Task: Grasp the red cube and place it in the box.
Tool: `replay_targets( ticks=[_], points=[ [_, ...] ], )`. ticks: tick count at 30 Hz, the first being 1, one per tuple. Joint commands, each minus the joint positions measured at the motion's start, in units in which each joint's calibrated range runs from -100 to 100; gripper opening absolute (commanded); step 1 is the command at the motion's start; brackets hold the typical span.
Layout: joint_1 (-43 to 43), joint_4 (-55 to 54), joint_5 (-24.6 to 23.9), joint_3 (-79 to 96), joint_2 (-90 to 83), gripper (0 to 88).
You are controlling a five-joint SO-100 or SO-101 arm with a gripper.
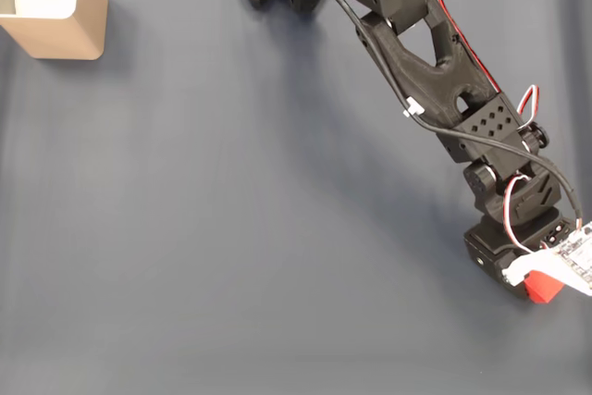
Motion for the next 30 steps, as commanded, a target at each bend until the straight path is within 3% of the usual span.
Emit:
replay_targets(
  ticks=[1, 9, 17, 30],
  points=[
    [-0.02, -1.23, 0.0, 0.75, -5.7, 40.7],
    [0.05, -2.05, -0.15, 2.11, -6.83, 40.2],
    [0.12, -2.05, -0.05, 3.21, -8.73, 30.3],
    [0.62, -2.05, 0.49, 8.77, -14.28, 30.5]
  ],
)
